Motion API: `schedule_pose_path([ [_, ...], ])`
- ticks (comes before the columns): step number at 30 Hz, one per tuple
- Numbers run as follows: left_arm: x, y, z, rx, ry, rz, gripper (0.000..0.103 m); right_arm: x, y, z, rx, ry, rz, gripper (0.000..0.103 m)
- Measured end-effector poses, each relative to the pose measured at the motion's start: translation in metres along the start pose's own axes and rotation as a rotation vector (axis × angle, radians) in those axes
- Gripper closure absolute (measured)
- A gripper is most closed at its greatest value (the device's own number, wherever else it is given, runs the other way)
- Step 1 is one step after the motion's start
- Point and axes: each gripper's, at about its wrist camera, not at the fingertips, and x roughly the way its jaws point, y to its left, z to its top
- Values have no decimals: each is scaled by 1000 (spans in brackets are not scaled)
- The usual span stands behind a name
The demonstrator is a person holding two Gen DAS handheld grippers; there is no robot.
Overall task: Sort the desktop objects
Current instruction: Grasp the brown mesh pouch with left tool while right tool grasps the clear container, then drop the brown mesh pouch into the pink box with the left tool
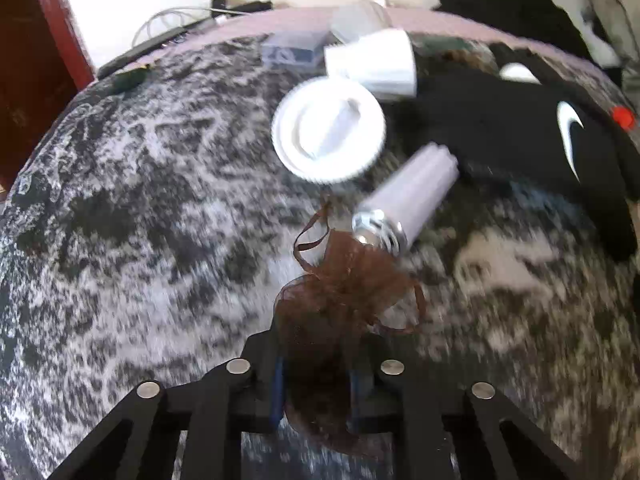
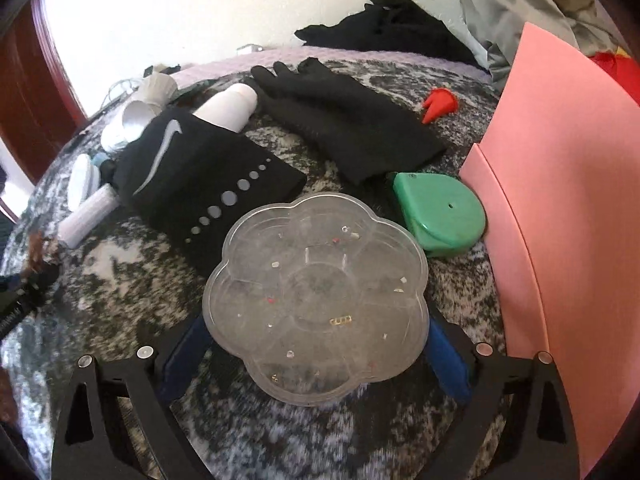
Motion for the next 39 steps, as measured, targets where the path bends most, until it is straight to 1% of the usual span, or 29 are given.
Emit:
schedule_pose_path([
  [2,-10,1,-5,1,7,-5,88,-10,1,-2,-9,-3,7,6],
  [7,-44,2,-19,-15,-5,26,88,-41,9,-6,-37,-36,46,6],
  [11,-88,-8,-28,-7,-76,21,88,-70,19,-16,-41,-42,104,6],
  [16,-130,-16,-35,-9,-145,-2,88,-111,36,-35,-91,-63,140,6],
  [18,-142,-19,-39,-9,-161,-2,88,-130,42,-43,-119,-86,139,6],
  [22,-167,-25,-45,-28,-190,-28,88,-169,46,-58,-181,-170,112,6],
  [27,-202,-45,-41,-19,-257,-70,88,-211,35,-69,-201,-258,102,6],
  [34,-242,-94,-34,34,-330,-145,88,-265,13,-82,-206,-390,77,6],
  [39,-263,-138,-28,79,-375,-205,88,-306,-12,-91,-202,-509,33,6],
])
